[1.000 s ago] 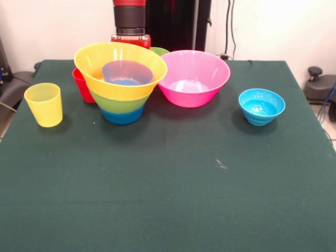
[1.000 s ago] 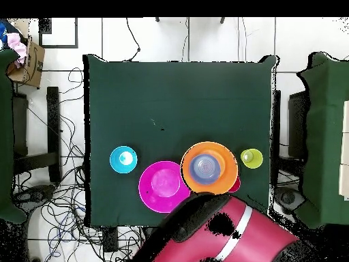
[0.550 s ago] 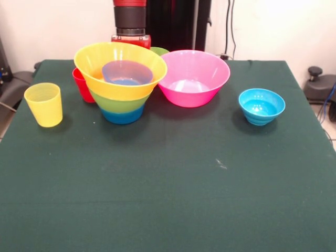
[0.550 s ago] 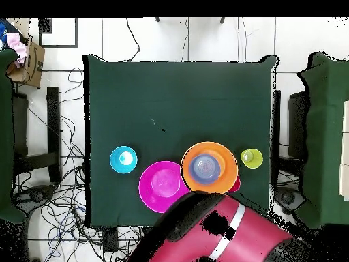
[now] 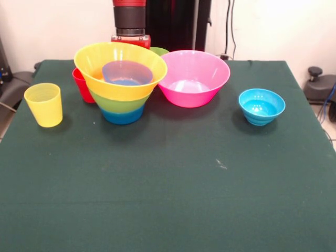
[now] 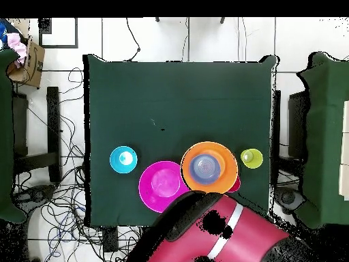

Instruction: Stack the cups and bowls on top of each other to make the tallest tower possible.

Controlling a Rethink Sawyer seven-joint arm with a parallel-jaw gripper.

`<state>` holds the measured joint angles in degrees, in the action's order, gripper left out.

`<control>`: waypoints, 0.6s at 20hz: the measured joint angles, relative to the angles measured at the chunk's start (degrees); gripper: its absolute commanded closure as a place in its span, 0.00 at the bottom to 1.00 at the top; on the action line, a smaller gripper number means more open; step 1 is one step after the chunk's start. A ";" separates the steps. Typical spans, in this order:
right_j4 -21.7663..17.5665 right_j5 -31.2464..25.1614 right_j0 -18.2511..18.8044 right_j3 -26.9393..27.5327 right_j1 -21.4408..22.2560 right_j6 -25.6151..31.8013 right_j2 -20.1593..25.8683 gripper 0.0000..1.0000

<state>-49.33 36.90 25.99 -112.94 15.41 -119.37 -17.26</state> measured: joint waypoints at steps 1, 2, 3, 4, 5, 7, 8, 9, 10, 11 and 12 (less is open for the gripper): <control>-0.38 0.00 0.00 0.11 0.00 0.00 0.01 0.00; -1.19 0.00 0.00 0.34 0.00 0.00 0.02 0.00; -1.69 0.01 0.00 0.47 0.00 0.00 0.02 0.00; -2.23 -0.01 0.00 0.62 0.01 0.00 0.05 0.00; -2.76 -0.04 0.00 0.78 0.02 0.00 0.07 0.00; -3.17 -0.08 -0.01 0.89 0.05 0.00 0.10 0.00; -3.74 -0.20 -0.01 1.04 0.10 0.00 0.16 0.00; -3.94 -0.23 -0.01 1.09 0.12 0.00 0.17 0.00; -4.15 -0.23 0.00 1.15 0.12 0.00 0.18 0.00; -4.36 -0.23 0.00 1.21 0.12 0.00 0.19 0.00; -4.68 -0.23 -0.01 1.30 0.12 0.00 0.20 0.00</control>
<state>-54.01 36.68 25.98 -111.64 15.53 -119.37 -17.07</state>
